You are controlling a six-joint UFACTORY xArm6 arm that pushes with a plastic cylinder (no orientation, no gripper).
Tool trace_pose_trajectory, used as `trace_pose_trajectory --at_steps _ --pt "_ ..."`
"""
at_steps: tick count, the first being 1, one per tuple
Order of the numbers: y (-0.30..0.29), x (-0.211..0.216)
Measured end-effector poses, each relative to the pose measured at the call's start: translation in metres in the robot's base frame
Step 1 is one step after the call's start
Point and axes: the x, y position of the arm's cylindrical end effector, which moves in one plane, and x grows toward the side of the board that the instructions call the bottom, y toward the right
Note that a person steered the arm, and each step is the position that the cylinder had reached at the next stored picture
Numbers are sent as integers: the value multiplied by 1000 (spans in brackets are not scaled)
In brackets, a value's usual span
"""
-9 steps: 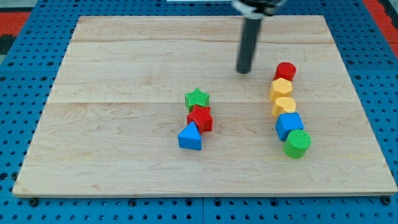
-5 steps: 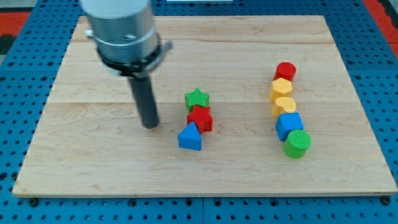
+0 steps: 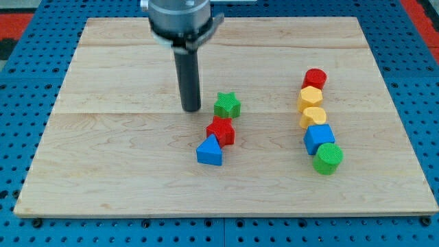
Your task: Push the green star above the red circle
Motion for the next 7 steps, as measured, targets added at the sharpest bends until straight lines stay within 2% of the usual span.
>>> trace_pose_trajectory --at_steps 1,2,3,4,5,6,7 --pt "38 14" --pt "40 37" --pt "41 21" --pt "74 -20" --pt "75 -50" --pt "61 -49" --pt "65 -77"
